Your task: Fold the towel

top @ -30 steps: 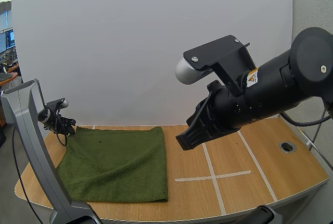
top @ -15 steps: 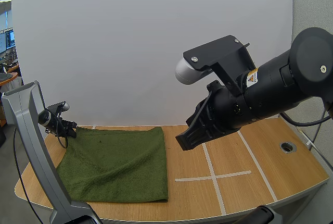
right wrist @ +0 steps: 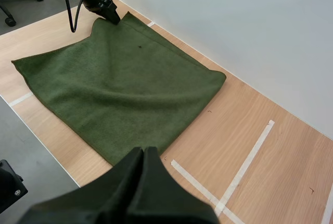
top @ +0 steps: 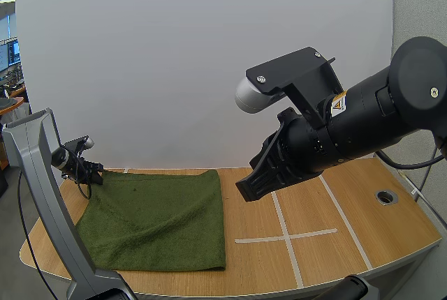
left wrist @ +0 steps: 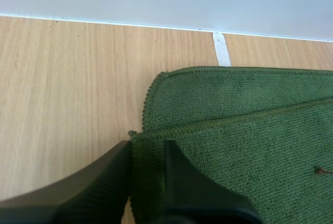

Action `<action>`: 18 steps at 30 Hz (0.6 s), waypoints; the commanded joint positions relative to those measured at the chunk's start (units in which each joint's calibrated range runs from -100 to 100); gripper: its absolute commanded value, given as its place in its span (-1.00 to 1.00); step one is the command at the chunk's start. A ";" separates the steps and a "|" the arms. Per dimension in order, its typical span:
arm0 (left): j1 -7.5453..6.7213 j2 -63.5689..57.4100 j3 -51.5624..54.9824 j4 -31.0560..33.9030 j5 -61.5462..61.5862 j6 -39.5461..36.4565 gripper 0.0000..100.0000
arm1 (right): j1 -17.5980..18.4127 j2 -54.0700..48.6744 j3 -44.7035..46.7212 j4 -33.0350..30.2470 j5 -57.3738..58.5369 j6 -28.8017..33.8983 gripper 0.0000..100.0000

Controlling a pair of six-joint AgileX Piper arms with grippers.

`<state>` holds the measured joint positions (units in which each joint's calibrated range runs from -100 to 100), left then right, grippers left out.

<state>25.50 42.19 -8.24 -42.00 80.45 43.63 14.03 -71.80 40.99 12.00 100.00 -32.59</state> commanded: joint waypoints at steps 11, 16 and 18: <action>-0.20 -0.31 -4.84 -1.04 8.60 -1.91 -1.00 | -0.20 -0.31 0.08 0.14 0.00 -0.53 -1.00; -0.20 -0.28 -5.10 -1.59 9.56 -1.93 -1.00 | -0.20 -0.31 0.08 0.14 0.00 -0.53 -1.00; -0.20 -0.28 -5.10 -2.91 10.84 -1.38 -1.00 | -0.20 -0.31 0.08 0.14 0.00 -0.53 -1.00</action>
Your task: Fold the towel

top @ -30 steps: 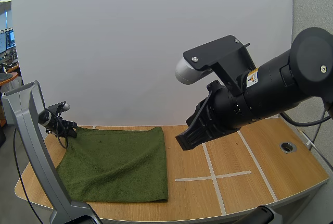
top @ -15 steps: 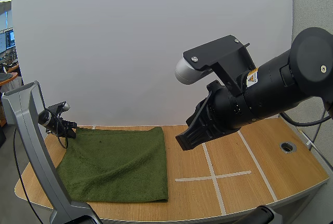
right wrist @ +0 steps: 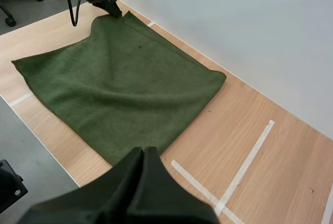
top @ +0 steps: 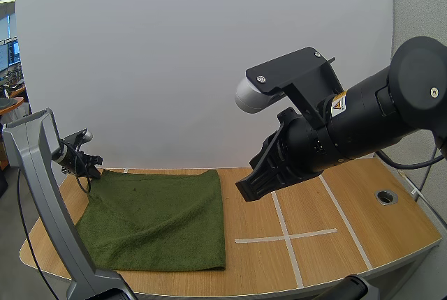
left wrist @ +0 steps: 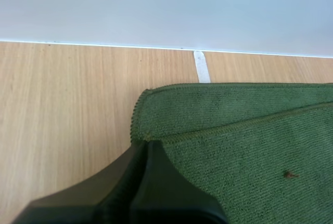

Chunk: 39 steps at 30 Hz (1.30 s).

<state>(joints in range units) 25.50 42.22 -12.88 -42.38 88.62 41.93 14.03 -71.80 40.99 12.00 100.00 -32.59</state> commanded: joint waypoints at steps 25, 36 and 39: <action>-2.89 -0.32 -3.17 -5.96 -1.39 0.60 -1.00 | -0.91 -0.31 0.08 0.13 0.00 -0.53 -1.00; -2.89 -0.32 -3.17 -3.64 -9.37 0.36 -1.00 | -0.91 -0.31 0.08 0.13 0.00 -0.53 -1.00; -2.89 -0.32 -3.17 -3.64 -10.77 0.25 -1.00 | -0.91 -0.31 0.08 0.13 0.00 -0.53 -1.00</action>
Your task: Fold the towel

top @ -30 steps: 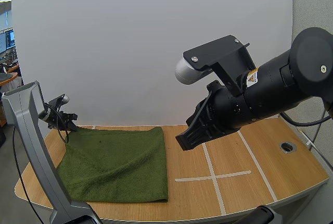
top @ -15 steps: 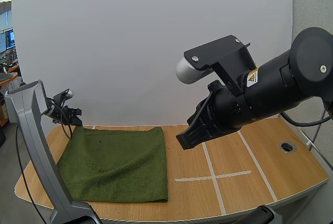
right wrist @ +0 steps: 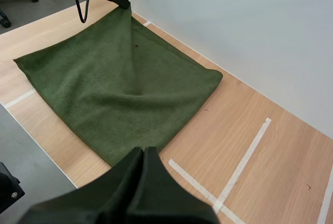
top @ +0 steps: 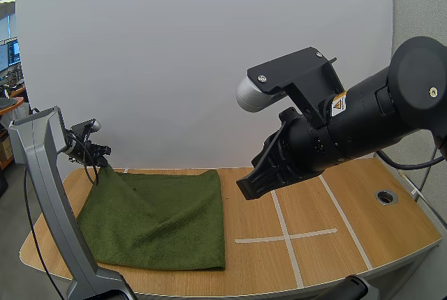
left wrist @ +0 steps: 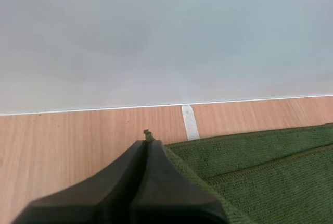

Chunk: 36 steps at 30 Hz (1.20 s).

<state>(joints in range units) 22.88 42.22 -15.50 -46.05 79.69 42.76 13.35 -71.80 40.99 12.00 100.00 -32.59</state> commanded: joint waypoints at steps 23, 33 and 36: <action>-0.27 -0.32 -0.55 -0.94 -4.18 -1.05 -0.31 | -0.23 -0.31 0.08 0.13 0.00 -0.53 -1.00; -0.13 -1.35 -0.55 -2.38 2.21 -1.28 0.14 | -0.30 -0.31 0.08 0.13 0.00 -0.53 -1.00; 0.23 -3.30 -0.55 -2.12 5.75 -1.28 0.14 | -1.03 -0.31 0.08 0.02 0.00 -0.53 -1.00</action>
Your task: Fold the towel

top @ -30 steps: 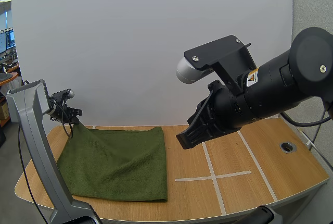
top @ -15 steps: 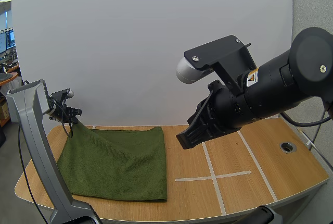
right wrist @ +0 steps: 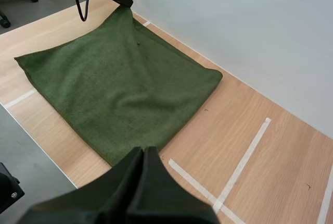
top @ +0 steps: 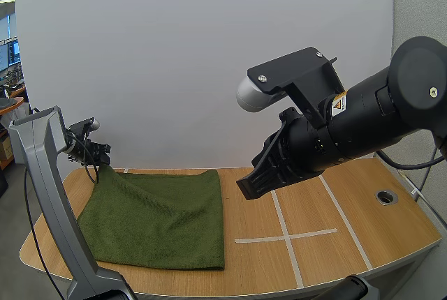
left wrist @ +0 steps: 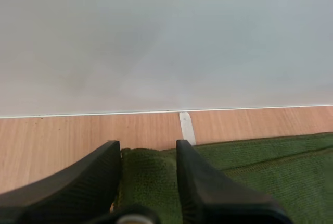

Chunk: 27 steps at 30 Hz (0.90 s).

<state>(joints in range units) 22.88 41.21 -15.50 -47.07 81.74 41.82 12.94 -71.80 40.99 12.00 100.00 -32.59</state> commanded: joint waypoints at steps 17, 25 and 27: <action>5.27 -13.27 6.22 2.21 18.26 1.07 -0.03 | -0.93 0.77 0.08 -0.22 0.00 -1.32 -1.00; 5.76 -20.59 20.63 2.21 18.26 5.21 -0.03 | -0.93 10.99 0.08 3.90 0.00 -3.96 -1.00; 5.76 -22.48 23.69 2.09 18.26 6.65 -0.06 | -0.93 14.32 0.08 5.15 -0.63 -4.99 -1.00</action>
<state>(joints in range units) 28.59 22.00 4.22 -43.65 98.79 46.17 12.27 -61.21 40.99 15.03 100.00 -35.56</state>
